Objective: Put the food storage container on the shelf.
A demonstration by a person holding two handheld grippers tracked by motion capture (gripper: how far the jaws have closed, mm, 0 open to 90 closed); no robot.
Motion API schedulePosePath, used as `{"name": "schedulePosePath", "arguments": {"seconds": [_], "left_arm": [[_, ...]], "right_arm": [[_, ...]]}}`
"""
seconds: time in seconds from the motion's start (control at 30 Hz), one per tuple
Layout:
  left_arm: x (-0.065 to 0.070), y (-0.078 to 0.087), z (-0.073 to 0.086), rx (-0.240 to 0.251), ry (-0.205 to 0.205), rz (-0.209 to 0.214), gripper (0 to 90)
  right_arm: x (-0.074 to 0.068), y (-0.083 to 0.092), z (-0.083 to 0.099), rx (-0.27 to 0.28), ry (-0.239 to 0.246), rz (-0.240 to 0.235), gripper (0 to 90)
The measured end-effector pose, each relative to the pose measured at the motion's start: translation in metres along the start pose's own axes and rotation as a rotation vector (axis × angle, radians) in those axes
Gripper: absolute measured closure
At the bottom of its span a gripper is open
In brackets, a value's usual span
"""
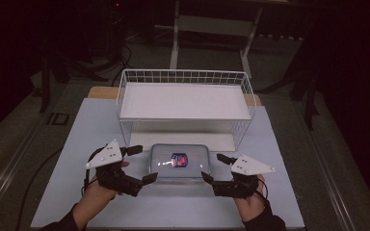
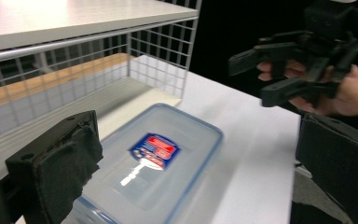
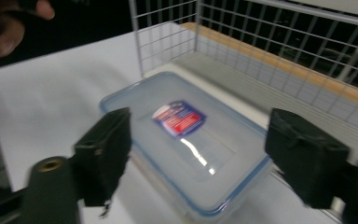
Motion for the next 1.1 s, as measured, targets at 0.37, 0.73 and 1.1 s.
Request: {"name": "schedulePosePath", "arguments": {"seconds": [0.37, 0.73, 1.1], "left_arm": [[-0.028, -0.030, 0.012, -0.104, 0.171, -0.043, 0.0], [-0.062, -0.046, 0.041, -0.215, 0.451, 0.002, 0.8], [-0.087, -0.050, 0.068, -0.347, 0.661, -0.018, 17.2]], "right_arm": [[0.030, -0.029, 0.009, -0.092, -0.133, 0.018, 11.4], [0.044, -0.048, 0.026, -0.154, -0.266, -0.009, 10.5], [0.047, -0.053, 0.032, -0.182, -0.305, -0.018, 13.8]]}}
Point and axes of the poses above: each handheld gripper's, and its own axes: y roughly backward along the jaws, z roughly out of its underside, x roughly to its right, the point moved 4 cm from there along -y, roughly forward along the jaws, and after that the axes turned 1 degree about -x, right-handed, at the moved point
